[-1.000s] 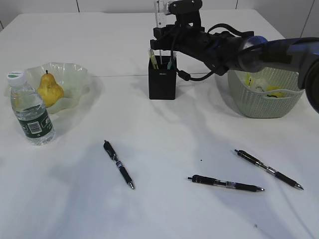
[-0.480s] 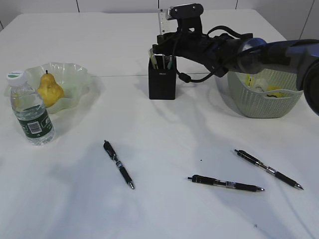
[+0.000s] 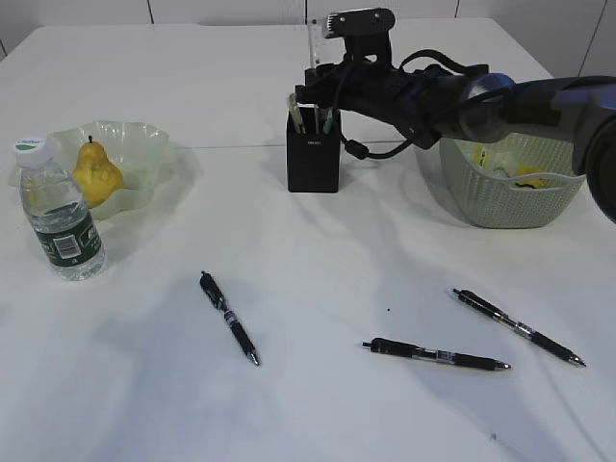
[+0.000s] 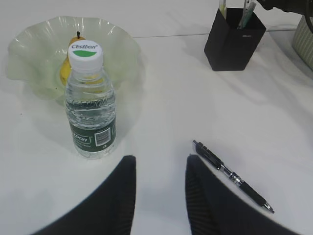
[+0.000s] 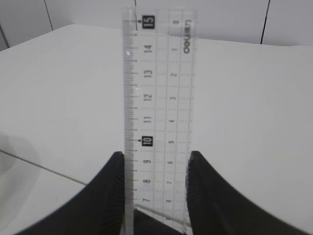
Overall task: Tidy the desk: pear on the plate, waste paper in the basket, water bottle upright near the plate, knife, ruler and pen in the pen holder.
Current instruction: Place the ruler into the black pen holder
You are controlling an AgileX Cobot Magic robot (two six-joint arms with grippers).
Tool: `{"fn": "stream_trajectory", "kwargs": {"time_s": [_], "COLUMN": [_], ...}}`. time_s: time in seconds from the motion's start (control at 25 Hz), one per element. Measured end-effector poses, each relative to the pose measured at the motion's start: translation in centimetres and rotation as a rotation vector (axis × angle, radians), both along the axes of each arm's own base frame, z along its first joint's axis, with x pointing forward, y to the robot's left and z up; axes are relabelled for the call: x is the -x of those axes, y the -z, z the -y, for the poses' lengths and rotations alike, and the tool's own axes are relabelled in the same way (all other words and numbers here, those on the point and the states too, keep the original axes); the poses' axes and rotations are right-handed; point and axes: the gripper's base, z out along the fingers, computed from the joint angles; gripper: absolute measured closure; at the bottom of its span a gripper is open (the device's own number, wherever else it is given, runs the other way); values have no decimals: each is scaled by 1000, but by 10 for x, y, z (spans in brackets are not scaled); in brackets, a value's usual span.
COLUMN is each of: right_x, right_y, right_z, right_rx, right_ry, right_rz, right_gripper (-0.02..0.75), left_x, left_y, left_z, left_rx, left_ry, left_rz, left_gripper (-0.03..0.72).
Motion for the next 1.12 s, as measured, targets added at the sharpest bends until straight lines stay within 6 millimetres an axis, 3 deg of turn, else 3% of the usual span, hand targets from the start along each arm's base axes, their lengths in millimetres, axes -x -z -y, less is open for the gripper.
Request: {"fn": "stream_trajectory", "kwargs": {"time_s": [0.48,0.84,1.12], "right_x": [0,-3,0], "right_y": [4,-17,-16], "right_z": [3,6,0], "right_rx": [-19,-45,-41], "right_ry": [42,85,107], "right_rz": [-73,-75,-114], "right_gripper": [423,414,413], "left_x": [0,0,0], "left_y": [0,0,0], "left_z": [0,0,0], "left_rx": [0,0,0], "left_ry": [0,0,0], "left_rz": [0,0,0], "left_gripper": [452,451,451]}}
